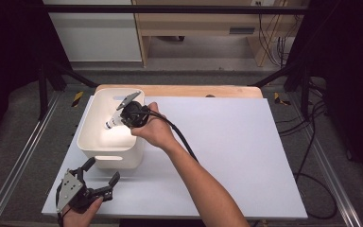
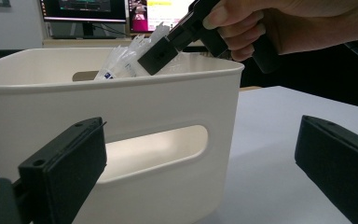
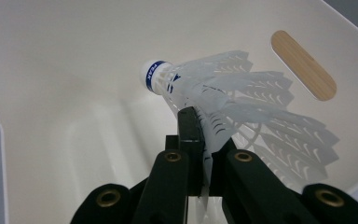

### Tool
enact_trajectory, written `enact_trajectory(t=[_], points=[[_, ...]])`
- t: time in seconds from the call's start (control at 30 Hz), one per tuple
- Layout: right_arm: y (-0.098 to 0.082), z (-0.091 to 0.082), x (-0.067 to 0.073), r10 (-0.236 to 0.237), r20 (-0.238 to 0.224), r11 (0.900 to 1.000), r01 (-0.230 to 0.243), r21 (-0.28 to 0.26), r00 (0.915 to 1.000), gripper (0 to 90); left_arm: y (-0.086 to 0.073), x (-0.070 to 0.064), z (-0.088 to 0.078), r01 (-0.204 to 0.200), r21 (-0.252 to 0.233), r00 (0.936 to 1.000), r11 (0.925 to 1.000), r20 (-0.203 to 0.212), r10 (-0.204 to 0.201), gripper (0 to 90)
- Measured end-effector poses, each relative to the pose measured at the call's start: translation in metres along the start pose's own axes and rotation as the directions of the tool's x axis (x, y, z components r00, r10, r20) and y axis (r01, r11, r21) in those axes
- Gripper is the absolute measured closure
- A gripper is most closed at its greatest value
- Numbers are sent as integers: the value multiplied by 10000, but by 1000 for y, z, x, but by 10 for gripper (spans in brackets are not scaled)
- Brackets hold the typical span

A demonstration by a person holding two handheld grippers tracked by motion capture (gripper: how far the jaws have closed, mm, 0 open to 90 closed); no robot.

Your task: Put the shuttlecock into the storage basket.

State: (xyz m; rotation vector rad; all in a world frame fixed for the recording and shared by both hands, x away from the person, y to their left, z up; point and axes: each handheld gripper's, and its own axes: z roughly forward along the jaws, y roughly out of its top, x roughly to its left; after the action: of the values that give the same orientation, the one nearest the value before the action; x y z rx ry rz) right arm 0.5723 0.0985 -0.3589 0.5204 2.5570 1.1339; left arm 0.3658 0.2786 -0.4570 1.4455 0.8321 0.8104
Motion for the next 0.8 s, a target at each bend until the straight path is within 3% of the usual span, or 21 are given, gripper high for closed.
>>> enact_trajectory(t=[0.13, 0.17, 0.27, 0.33, 0.8], points=[[-1, 2, 0, 11, -88, 10000, -10, 70, 10000, 875, 0, -1, 0, -20, 0, 10000, 10000, 10, 20, 21], [-1, 3, 0, 85, -130, 9999, -83, 125, 9999, 821, 0, -1, 0, -34, 8, 10000, 10000, 17, 34, 20], [-1, 2, -2, 419, 561, 9986, -436, 284, 9975, 581, 0, -1, 0, -8, -15, 10000, 10000, 19, 8, 20], [-2, -3, -5, 808, 333, 9964, -816, 218, 9962, 528, 0, -1, 0, -11, -22, 10000, 10000, 18, 11, 20], [4, -38, 6, 1068, -86, 9880, -1071, -1110, 9942, 478, 0, -1, 0, -33, 18, 10000, 10000, -12, 33, 20]])
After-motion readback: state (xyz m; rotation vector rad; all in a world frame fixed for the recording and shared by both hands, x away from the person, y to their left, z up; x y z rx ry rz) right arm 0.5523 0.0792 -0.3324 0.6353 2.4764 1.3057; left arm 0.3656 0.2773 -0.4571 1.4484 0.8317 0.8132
